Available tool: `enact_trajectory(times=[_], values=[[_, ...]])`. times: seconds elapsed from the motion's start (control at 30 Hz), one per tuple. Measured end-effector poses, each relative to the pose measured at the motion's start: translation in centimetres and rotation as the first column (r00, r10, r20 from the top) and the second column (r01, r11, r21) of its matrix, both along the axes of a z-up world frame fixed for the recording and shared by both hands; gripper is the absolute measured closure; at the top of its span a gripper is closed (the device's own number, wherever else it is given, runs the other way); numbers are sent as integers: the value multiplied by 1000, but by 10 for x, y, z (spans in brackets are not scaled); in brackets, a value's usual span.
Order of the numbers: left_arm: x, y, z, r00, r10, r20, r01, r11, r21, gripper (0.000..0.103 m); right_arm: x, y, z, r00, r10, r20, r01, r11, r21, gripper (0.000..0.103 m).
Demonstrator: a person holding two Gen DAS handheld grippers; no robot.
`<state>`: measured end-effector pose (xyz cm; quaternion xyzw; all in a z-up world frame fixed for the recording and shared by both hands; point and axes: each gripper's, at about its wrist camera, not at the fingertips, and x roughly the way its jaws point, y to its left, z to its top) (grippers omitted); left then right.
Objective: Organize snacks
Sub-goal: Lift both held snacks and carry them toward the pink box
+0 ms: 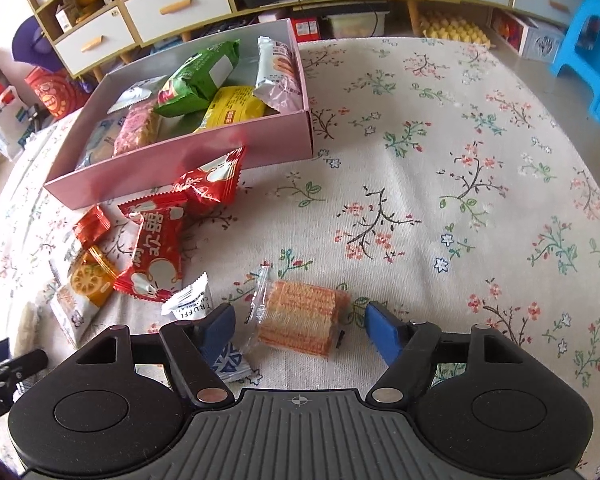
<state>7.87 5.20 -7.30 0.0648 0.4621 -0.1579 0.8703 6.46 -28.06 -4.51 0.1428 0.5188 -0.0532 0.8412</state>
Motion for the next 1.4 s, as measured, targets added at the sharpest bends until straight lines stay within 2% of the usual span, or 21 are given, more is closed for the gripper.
enact_trajectory(times=[0.03, 0.13, 0.2, 0.4, 0.9, 1.4], values=[[0, 0, 0, 1000, 2, 2, -2, 1000, 6, 55, 0, 1, 0, 1000, 1, 0, -1, 1000, -8, 32], [-1, -1, 1, 1000, 1, 11, -1, 1000, 24, 64, -1, 4, 0, 1000, 7, 1, -7, 999, -40, 40], [0, 0, 2, 1000, 2, 10, -2, 1000, 27, 70, -1, 6, 1, 1000, 13, 1, -13, 998, -56, 49], [2, 1, 5, 1000, 29, 3, -29, 999, 24, 74, 0, 5, 3, 1000, 13, -7, -13, 998, -54, 55], [8, -2, 24, 999, 45, 32, -43, 998, -40, 75, 2, -1, 22, 1000, 0, 24, -1, 999, 52, 56], [26, -25, 50, 996, 65, 66, -56, 988, -141, 76, 19, -18, 52, 988, -113, 100, 90, 973, 214, 56]])
